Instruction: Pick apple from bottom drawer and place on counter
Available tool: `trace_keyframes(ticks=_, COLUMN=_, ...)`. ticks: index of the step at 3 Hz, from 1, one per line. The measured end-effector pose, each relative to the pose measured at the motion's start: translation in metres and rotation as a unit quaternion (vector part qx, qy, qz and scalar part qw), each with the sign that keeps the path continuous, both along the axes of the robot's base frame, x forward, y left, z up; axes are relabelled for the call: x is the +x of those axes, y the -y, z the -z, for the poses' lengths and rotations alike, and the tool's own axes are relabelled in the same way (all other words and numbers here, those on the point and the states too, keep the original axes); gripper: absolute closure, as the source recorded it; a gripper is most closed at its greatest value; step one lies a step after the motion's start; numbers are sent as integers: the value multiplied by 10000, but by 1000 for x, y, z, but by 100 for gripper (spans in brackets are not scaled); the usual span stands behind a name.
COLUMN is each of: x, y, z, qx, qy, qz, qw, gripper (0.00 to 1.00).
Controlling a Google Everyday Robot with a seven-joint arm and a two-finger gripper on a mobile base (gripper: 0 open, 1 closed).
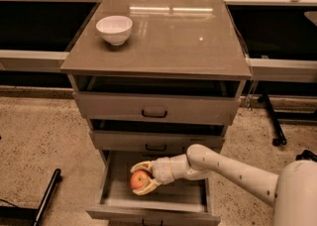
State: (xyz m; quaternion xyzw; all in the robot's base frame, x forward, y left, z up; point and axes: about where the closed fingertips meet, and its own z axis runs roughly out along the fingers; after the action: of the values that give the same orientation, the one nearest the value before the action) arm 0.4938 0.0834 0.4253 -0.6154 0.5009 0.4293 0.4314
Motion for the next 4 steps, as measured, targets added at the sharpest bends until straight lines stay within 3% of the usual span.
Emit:
trace_keyframes(ticks=1, x=-47, y=-3, z=-34, qx=-367, qy=228, qz=-547, qw=9976, gripper=100)
trace_keyframes(ticks=2, x=-69, y=-4, z=-45, qx=-401, qy=221, qz=-846, qw=9954, gripper=100)
trace_keyframes(ticks=4, x=-67, y=-11, z=-56, qx=-442, qy=270, qz=-964, qw=9940, gripper=100)
